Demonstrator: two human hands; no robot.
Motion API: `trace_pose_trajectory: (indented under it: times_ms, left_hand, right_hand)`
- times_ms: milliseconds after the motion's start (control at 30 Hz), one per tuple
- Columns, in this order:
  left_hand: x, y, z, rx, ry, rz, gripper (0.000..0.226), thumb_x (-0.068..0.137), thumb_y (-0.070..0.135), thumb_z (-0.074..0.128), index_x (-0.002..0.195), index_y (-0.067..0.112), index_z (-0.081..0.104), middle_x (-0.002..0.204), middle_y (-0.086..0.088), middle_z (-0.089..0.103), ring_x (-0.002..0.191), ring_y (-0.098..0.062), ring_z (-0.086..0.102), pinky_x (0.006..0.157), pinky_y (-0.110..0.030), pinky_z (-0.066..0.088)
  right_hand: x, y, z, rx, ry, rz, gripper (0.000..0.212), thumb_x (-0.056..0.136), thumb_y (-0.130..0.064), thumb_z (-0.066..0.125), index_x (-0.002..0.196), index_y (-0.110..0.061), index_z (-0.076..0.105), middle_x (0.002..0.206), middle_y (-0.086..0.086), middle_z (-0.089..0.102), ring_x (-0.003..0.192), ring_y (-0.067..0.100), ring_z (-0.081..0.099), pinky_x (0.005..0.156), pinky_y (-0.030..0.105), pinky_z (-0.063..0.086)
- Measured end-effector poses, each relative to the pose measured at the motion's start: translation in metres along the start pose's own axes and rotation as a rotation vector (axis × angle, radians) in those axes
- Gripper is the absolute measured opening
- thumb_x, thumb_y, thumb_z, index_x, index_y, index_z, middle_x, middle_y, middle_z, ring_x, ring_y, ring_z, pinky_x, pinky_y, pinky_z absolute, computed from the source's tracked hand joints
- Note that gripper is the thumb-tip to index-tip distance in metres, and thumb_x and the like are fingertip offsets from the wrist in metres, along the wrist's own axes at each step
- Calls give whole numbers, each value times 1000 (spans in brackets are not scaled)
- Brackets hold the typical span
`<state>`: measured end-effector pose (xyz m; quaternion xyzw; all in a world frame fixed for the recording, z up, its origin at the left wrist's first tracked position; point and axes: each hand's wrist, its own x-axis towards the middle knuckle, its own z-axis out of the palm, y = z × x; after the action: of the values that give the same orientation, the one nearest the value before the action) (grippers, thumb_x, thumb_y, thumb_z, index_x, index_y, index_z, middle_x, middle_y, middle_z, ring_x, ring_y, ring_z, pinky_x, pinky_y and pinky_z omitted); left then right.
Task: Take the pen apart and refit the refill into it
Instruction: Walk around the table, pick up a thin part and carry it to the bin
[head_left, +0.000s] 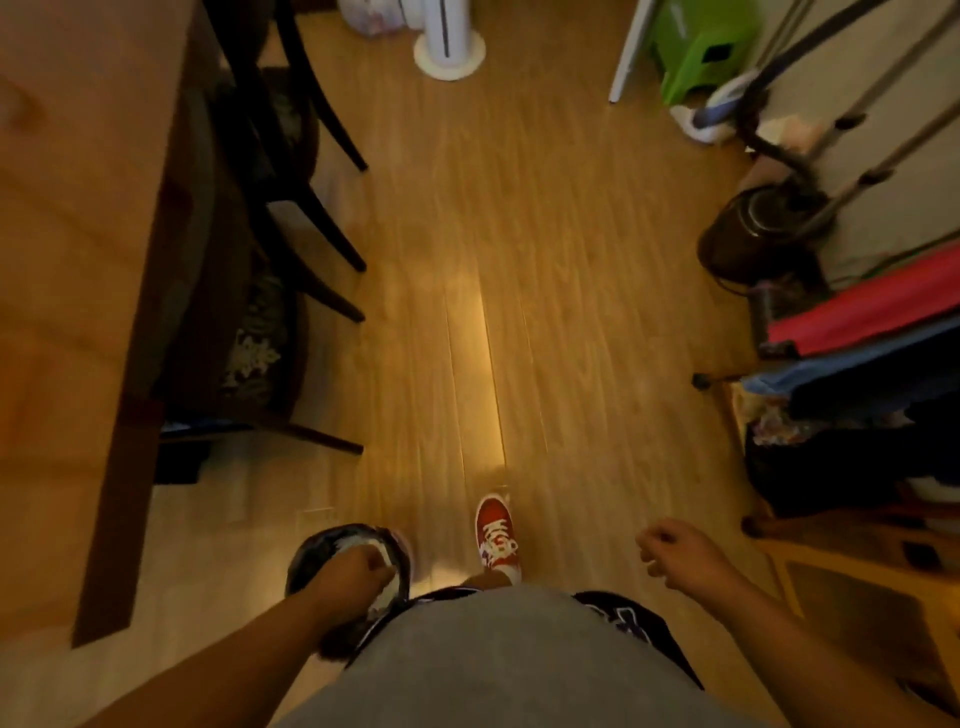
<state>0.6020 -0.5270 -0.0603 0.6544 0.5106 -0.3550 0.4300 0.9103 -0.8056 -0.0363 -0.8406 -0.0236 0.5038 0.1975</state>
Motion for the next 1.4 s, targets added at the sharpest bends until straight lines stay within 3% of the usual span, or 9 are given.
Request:
trace_pose_trajectory:
  times_ms: [100, 233, 400, 533, 667, 833, 1033, 1233, 1400]
  left_hand:
    - [8, 54, -32, -46, 15, 70, 16, 93, 31, 55, 78, 28, 62, 78, 4, 68, 70, -11, 65, 57, -25, 51]
    - [33, 133, -70, -140, 51, 137, 15, 92, 32, 57, 90, 20, 65, 87, -3, 68, 80, -17, 65, 72, -31, 53]
    - [70, 222, -114, -243, 95, 191, 19, 92, 35, 57, 88, 18, 65, 88, -6, 71, 81, -19, 67, 68, -30, 51]
    - [94, 270, -150, -270, 144, 151, 22, 92, 34, 57, 88, 15, 65, 88, -6, 71, 82, -21, 67, 74, -36, 53]
    - [103, 291, -178, -318, 190, 57, 23, 92, 32, 58, 87, 10, 64, 88, -11, 71, 81, -23, 66, 71, -32, 50]
    - [113, 287, -201, -418, 260, -84, 23, 91, 29, 59, 78, 10, 61, 81, -10, 67, 69, -15, 58, 62, -28, 43]
    - [155, 275, -236, -480, 177, -245, 21, 89, 30, 62, 72, 18, 57, 78, -7, 67, 74, -22, 62, 69, -30, 47]
    - [219, 292, -331, -516, 160, -209, 23, 90, 31, 59, 72, 17, 55, 80, -10, 68, 75, -26, 63, 74, -37, 52]
    - [251, 339, -431, -513, 189, -110, 23, 90, 33, 58, 74, 15, 58, 76, -8, 65, 67, -19, 58, 62, -29, 44]
  right_hand:
    - [23, -22, -31, -9, 6, 48, 16, 93, -19, 58, 89, -5, 66, 87, 14, 70, 71, 25, 64, 60, 30, 46]
    - [63, -46, -72, -13, 0, 117, 15, 94, -19, 57, 85, -8, 62, 81, 13, 66, 64, 22, 58, 55, 29, 42]
    - [127, -87, -126, -75, -44, 195, 20, 95, -19, 56, 85, -3, 59, 80, 16, 61, 64, 25, 55, 58, 30, 40]
    - [183, -147, -180, -115, -63, 209, 20, 95, -17, 56, 84, 0, 59, 76, 17, 61, 61, 27, 54, 55, 28, 37]
    - [228, -229, -221, -230, -108, 124, 19, 95, -18, 56, 83, -3, 60, 75, 14, 62, 53, 21, 52, 50, 24, 35]
    - [273, -359, -237, -338, -132, -87, 14, 94, -20, 56, 85, -11, 62, 82, 10, 66, 62, 20, 58, 51, 25, 42]
    - [318, -506, -218, -415, -202, -238, 13, 94, -21, 57, 85, -14, 63, 85, 8, 66, 70, 17, 61, 54, 24, 43]
    - [351, -602, -212, -447, -212, -248, 13, 95, -21, 57, 91, -12, 65, 87, 5, 66, 73, 15, 61, 54, 22, 43]
    - [376, -648, -233, -472, -171, -194, 17, 95, -17, 55, 93, -4, 66, 85, 13, 67, 69, 21, 61, 55, 26, 44]
